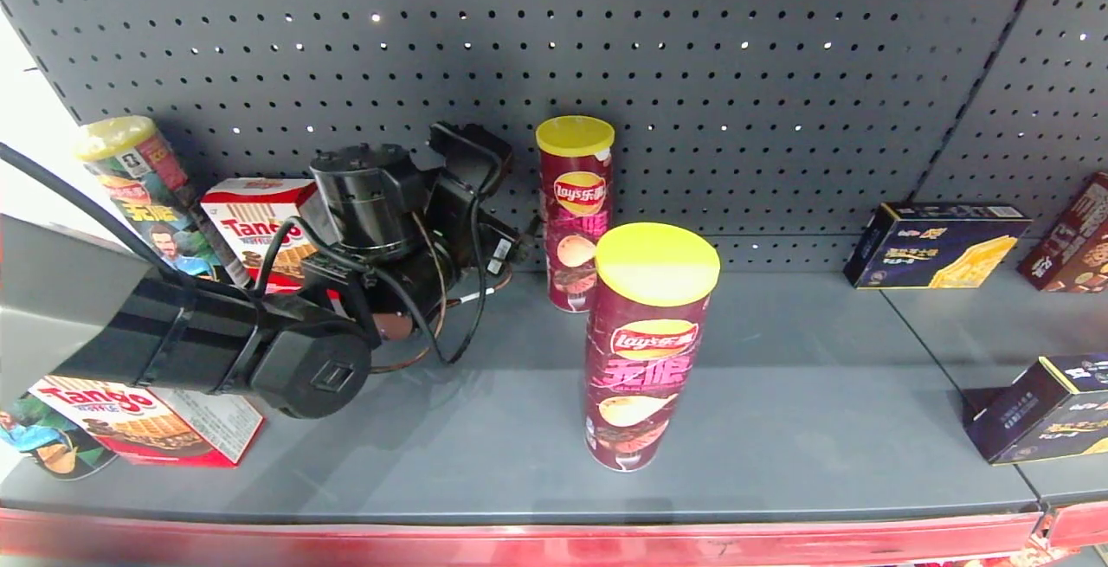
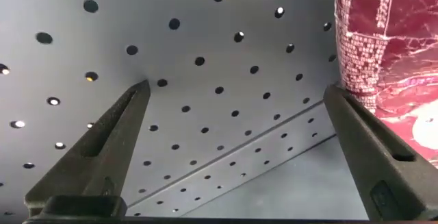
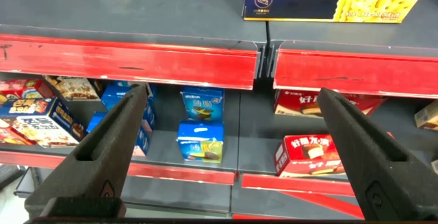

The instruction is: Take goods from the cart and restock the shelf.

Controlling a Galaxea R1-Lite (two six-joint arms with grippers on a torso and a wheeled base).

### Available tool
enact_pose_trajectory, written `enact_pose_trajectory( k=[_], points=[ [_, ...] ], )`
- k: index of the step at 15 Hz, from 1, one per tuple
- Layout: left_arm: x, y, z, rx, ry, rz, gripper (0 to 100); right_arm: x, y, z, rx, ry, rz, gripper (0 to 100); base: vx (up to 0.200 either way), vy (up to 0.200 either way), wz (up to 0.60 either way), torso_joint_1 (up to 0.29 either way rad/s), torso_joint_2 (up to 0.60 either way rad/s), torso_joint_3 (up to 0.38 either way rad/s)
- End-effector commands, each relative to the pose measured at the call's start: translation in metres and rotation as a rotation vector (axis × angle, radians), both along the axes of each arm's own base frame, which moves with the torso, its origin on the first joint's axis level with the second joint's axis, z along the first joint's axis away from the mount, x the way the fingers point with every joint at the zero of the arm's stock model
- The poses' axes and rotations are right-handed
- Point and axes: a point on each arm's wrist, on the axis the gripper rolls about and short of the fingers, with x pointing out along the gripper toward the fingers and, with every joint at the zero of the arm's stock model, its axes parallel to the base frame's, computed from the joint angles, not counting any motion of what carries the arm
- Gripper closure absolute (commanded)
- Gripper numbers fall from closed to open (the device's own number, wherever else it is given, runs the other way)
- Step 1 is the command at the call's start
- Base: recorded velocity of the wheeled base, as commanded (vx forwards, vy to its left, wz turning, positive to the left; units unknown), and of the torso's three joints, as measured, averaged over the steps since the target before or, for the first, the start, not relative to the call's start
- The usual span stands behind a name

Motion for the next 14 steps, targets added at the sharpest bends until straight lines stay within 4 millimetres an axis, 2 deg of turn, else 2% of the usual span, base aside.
enact_pose_trajectory(
  k=[1, 9, 14],
  points=[
    [0.001, -0.001, -0.003, 0.002, 0.008, -0.003, 0, 0.0, 0.0, 0.0, -0.001, 0.001, 0.001, 0, 0.0, 0.0, 0.0, 0.0, 0.0, 0.0],
    [-0.001, -0.004, -0.005, 0.001, 0.013, -0.008, 0, 0.0, 0.0, 0.0, -0.001, 0.001, 0.001, 0, 0.0, 0.0, 0.0, 0.0, 0.0, 0.0],
    [-0.004, -0.001, -0.014, 0.018, 0.041, 0.0, 0, 0.0, 0.0, 0.0, -0.001, 0.001, 0.001, 0, 0.0, 0.0, 0.0, 0.0, 0.0, 0.0]
  ],
)
